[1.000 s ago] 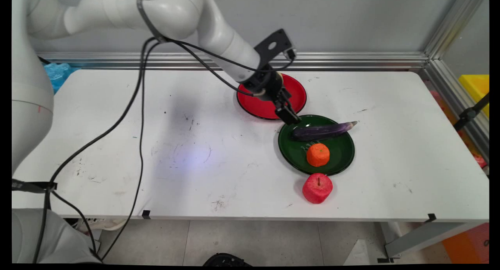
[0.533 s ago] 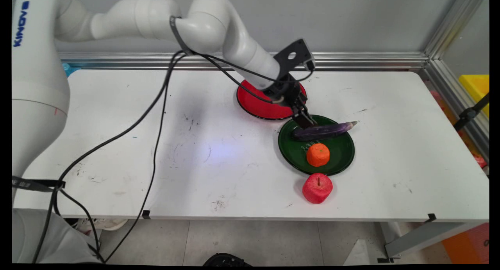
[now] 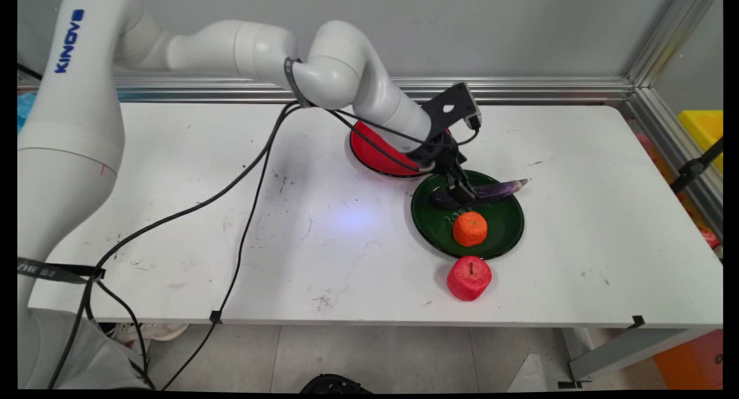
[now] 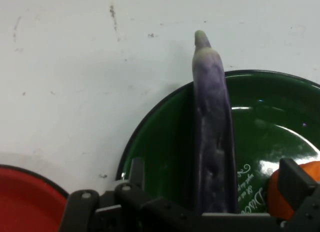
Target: Pick up the eggplant from the green plate, then place the picked object on the red plate
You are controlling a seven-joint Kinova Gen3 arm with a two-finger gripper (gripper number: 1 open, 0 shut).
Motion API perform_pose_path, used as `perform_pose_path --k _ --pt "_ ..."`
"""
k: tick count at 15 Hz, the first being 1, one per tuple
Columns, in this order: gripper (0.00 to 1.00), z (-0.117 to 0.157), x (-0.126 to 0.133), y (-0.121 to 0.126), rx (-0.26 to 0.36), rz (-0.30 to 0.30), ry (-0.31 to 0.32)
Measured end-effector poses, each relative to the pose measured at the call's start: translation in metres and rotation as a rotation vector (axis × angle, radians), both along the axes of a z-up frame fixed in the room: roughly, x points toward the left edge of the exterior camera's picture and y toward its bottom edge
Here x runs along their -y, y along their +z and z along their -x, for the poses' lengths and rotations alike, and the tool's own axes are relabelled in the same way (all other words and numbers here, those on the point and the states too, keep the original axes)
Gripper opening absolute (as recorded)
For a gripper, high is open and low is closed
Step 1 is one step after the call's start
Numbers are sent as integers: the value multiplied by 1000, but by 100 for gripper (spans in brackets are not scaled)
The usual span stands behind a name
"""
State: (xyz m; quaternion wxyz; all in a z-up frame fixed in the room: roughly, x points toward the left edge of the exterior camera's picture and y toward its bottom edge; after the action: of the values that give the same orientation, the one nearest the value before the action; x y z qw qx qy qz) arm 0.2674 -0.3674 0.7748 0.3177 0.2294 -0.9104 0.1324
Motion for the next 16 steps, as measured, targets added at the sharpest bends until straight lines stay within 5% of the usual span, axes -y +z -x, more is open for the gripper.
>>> perform_pose_path --k 10,11,16 --pt "100 8 0 -30 12 4 15" --pt "0 8 0 -32 14 4 16" --pt "0 6 0 -36 17 3 25"
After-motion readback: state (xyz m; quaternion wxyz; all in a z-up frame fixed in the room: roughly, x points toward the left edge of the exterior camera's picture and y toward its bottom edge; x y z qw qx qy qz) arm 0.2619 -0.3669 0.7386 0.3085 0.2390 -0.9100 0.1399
